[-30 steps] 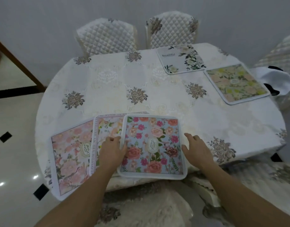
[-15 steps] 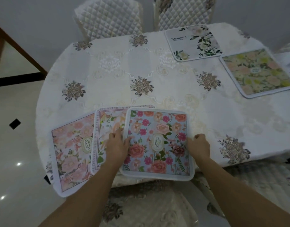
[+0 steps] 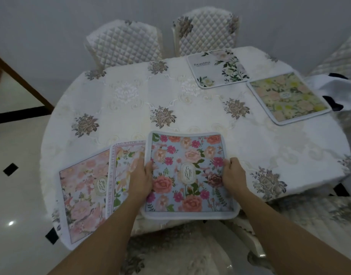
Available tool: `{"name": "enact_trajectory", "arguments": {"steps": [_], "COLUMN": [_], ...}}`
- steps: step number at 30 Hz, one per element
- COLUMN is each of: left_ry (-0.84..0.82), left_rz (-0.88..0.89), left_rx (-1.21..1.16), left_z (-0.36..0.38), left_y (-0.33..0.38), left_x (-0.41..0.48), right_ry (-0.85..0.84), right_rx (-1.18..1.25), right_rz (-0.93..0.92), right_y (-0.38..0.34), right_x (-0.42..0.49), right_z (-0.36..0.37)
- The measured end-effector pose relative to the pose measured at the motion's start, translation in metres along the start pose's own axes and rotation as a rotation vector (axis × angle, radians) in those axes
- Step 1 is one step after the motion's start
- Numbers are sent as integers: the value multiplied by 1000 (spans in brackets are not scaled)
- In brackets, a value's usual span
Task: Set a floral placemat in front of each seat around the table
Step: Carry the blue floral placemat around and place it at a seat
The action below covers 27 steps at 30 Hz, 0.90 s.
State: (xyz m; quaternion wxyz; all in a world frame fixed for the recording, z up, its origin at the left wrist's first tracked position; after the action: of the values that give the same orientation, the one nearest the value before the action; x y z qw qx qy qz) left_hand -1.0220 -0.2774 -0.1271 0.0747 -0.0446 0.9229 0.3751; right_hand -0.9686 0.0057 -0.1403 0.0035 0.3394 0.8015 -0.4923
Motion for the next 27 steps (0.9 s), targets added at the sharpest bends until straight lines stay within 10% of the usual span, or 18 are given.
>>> {"name": "enact_trajectory", "arguments": {"steps": [13,27], "left_ry": [45,-223], "left_rz": [82,343], "left_rx": [-139,-120], "left_z": [-40,75], "left_y": [78,199], "left_x": [7,-39], "right_ry": [195,556], "right_rx": [8,11], "right_rz": [-239,-76], "right_y": [-66,23], "right_x": [-13,-63], "right_z": [-73,-233]}}
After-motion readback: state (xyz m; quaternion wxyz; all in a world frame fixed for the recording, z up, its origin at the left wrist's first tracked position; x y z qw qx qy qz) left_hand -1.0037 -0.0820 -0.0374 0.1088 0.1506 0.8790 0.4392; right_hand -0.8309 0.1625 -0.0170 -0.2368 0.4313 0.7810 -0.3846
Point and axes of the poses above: each hand's wrist, its own x-axis towards the middle knuckle, its own z-axis out of the palm, y = z × x, the point moved 3 cm from there along x, towards the middle knuckle, and after that the axes turned 7 degrees about x, right-handed, at the moved point
